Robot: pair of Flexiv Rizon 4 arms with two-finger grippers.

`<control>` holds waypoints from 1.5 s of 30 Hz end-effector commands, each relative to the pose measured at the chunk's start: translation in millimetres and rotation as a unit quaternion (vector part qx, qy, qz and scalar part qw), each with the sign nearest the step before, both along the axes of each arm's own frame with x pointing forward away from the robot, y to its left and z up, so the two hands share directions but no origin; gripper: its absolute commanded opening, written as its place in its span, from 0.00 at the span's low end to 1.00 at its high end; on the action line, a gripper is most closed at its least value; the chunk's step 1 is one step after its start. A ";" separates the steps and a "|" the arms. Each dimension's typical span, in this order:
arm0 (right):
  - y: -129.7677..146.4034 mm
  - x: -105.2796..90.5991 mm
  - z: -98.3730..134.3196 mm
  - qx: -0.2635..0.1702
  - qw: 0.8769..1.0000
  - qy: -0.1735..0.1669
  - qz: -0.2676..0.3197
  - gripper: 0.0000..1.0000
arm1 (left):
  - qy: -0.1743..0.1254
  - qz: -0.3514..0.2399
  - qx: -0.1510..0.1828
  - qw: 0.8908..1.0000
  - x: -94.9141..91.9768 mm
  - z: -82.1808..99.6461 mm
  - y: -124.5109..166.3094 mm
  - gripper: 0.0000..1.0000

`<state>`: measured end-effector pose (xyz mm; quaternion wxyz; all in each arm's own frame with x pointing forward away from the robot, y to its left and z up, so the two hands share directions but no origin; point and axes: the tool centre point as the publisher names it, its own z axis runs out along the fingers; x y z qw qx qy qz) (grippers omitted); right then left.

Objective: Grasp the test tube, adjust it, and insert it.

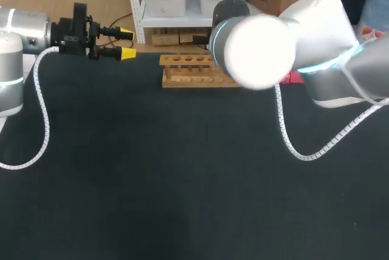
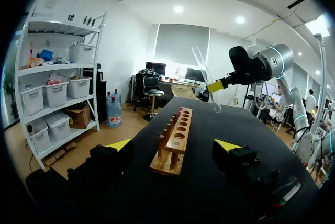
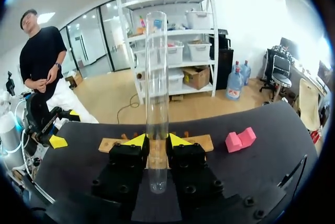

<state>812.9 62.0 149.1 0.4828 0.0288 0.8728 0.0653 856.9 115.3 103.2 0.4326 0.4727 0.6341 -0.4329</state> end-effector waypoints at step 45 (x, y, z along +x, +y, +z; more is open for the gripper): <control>-26.5 54.7 -11.8 -0.014 0.971 -0.239 -0.022 0.00 | -0.002 0.001 0.000 1.000 -1.3 -0.7 0.2 1.00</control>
